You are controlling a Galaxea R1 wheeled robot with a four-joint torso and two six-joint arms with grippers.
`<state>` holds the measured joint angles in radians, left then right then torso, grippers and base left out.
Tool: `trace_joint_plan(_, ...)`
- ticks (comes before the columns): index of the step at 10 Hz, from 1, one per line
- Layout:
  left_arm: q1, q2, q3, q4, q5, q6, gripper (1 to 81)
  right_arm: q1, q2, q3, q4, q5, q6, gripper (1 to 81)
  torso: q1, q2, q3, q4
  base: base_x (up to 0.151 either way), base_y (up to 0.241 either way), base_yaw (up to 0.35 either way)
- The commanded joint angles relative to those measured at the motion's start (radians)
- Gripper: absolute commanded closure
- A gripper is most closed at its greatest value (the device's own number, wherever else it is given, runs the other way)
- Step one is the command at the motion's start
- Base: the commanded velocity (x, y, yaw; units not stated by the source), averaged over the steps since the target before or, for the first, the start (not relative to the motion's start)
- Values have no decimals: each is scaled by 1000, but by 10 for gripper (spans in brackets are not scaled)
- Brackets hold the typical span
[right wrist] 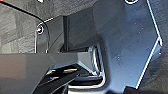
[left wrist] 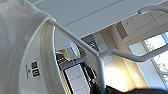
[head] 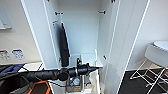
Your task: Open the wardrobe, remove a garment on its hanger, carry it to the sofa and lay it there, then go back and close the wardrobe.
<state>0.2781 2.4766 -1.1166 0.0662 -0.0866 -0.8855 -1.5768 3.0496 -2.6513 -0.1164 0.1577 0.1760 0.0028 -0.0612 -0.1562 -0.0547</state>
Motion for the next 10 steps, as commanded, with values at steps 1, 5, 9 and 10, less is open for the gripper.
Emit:
trace_joint_plan(1,-138,-13,35,30,-65,19,811,25,7,5,-9,-49,-4,10,0,0,0,0,0,0,0)
trace_joint_plan(5,-138,-17,34,46,-68,17,811,25,5,5,-9,-49,-4,10,0,0,0,0,0,0,0)
trace_joint_plan(9,-127,-19,35,50,-68,19,811,30,5,5,-9,-49,-6,10,0,0,0,0,0,0,0)
trace_joint_plan(10,-127,-17,35,50,-67,19,811,30,5,5,-9,-49,-4,10,0,0,0,0,0,0,0)
